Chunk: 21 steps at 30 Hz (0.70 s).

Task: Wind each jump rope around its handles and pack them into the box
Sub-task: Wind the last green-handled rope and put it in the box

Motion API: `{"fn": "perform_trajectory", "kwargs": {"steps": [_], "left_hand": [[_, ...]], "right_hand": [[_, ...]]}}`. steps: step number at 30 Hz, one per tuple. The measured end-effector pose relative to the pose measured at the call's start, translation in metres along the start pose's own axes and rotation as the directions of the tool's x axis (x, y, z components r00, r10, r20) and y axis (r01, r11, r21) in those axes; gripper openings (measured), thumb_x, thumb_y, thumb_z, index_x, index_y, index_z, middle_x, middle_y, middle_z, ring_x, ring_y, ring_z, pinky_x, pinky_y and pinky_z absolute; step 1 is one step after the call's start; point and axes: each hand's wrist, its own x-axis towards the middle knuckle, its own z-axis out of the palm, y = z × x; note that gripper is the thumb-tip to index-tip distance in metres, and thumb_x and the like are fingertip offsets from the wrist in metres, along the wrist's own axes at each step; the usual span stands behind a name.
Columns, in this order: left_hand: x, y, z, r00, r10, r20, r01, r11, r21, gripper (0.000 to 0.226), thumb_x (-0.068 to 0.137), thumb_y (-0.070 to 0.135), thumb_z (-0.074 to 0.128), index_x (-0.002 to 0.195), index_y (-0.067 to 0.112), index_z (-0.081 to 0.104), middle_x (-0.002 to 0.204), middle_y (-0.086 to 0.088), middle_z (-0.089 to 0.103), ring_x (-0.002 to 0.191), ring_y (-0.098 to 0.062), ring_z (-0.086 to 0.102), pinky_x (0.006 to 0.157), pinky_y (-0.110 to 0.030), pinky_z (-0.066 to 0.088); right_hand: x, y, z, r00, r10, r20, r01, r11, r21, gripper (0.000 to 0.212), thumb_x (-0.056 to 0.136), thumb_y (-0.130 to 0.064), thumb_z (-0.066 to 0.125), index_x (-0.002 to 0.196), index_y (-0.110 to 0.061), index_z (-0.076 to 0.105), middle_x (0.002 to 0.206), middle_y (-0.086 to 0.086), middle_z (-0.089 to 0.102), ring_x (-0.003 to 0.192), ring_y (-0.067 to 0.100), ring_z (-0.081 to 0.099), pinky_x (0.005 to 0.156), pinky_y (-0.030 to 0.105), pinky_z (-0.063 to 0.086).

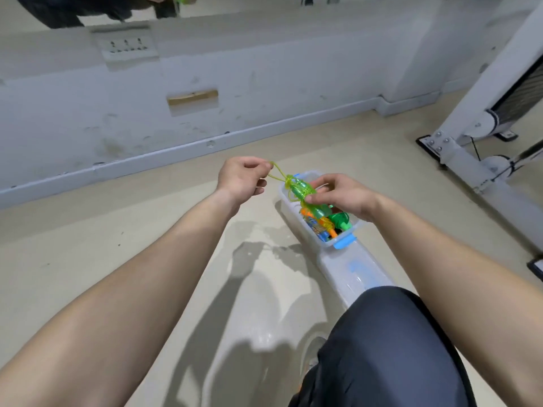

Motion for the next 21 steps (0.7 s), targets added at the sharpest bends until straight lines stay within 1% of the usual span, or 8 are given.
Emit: {"fn": "perform_trajectory", "kwargs": {"steps": [2,4,6,9,12,15,18,21], "left_hand": [[0.025,-0.013,0.025,1.0,0.004,0.005,-0.004,0.999,0.034,0.004,0.093,0.013,0.071,0.093,0.009,0.073,0.081,-0.006,0.062,0.058,-0.015,0.058,0.054,-0.022,0.052],[0.053,-0.029,0.049,1.0,0.006,0.004,-0.006,0.996,0.087,0.01,0.091,0.012,0.072,0.083,0.017,0.071,0.076,-0.004,0.063,0.058,-0.016,0.058,0.056,-0.026,0.052],[0.08,-0.049,0.072,1.0,-0.002,0.008,0.001,0.991,0.137,0.012,0.09,0.014,0.074,0.081,0.02,0.07,0.074,-0.002,0.064,0.058,-0.016,0.059,0.057,-0.027,0.051],[0.12,-0.082,0.105,0.999,-0.031,0.023,0.026,0.981,0.194,0.006,0.088,0.018,0.076,0.083,0.021,0.073,0.076,-0.001,0.067,0.057,-0.014,0.061,0.056,-0.026,0.05],[0.155,-0.12,0.133,0.999,-0.038,0.019,0.032,0.961,0.273,0.011,0.083,0.022,0.078,0.076,0.026,0.072,0.071,0.003,0.068,0.059,-0.016,0.063,0.065,-0.03,0.055],[0.179,-0.151,0.153,0.999,-0.028,0.018,0.019,0.917,0.397,0.003,0.083,0.028,0.075,0.082,0.027,0.072,0.079,0.004,0.071,0.076,-0.02,0.068,0.077,-0.032,0.056],[0.191,-0.176,0.162,0.999,-0.038,0.029,0.018,0.853,0.521,0.012,0.085,0.033,0.073,0.094,0.028,0.067,0.089,0.004,0.073,0.085,-0.019,0.067,0.081,-0.031,0.054],[0.195,-0.195,0.166,0.996,-0.057,0.069,0.0,0.773,0.634,0.017,0.087,0.036,0.072,0.095,0.029,0.058,0.09,0.005,0.071,0.088,-0.022,0.065,0.081,-0.034,0.053]], "right_hand": [[0.02,0.024,-0.012,0.998,0.029,-0.054,-0.03,1.0,-0.008,0.036,0.085,-0.016,0.081,0.115,-0.009,0.064,0.073,-0.01,0.062,0.061,0.002,0.059,0.056,0.018,0.044],[0.041,0.051,-0.02,0.993,0.059,-0.103,-0.061,0.998,-0.017,0.037,0.083,-0.015,0.082,0.115,-0.007,0.065,0.076,-0.005,0.057,0.061,0.006,0.057,0.052,0.015,0.043],[0.064,0.081,-0.026,0.983,0.084,-0.16,-0.088,0.996,-0.014,0.039,0.08,-0.019,0.085,0.111,-0.007,0.066,0.082,0.0,0.055,0.07,0.014,0.055,0.058,0.02,0.044],[0.096,0.126,-0.031,0.964,0.102,-0.246,-0.119,0.991,-0.055,0.038,0.076,-0.025,0.088,0.104,-0.011,0.067,0.082,-0.001,0.054,0.07,0.013,0.051,0.066,0.025,0.042],[0.124,0.165,-0.032,0.954,0.097,-0.284,-0.15,0.974,-0.17,0.038,0.076,-0.033,0.087,0.104,-0.017,0.066,0.086,-0.003,0.058,0.074,0.014,0.054,0.069,0.027,0.044],[0.146,0.193,-0.027,0.939,0.116,-0.323,-0.208,0.941,-0.267,0.048,0.077,-0.04,0.084,0.115,-0.019,0.062,0.094,-0.001,0.062,0.084,0.018,0.058,0.073,0.029,0.046],[0.157,0.209,-0.019,0.923,0.132,-0.362,-0.271,0.89,-0.367,0.056,0.077,-0.046,0.08,0.12,-0.023,0.053,0.099,-0.003,0.062,0.092,0.021,0.058,0.076,0.034,0.046],[0.159,0.214,-0.01,0.916,0.128,-0.379,-0.319,0.806,-0.498,0.041,0.082,-0.046,0.073,0.111,-0.025,0.053,0.103,-0.003,0.056,0.102,0.024,0.057,0.073,0.033,0.042]]}}
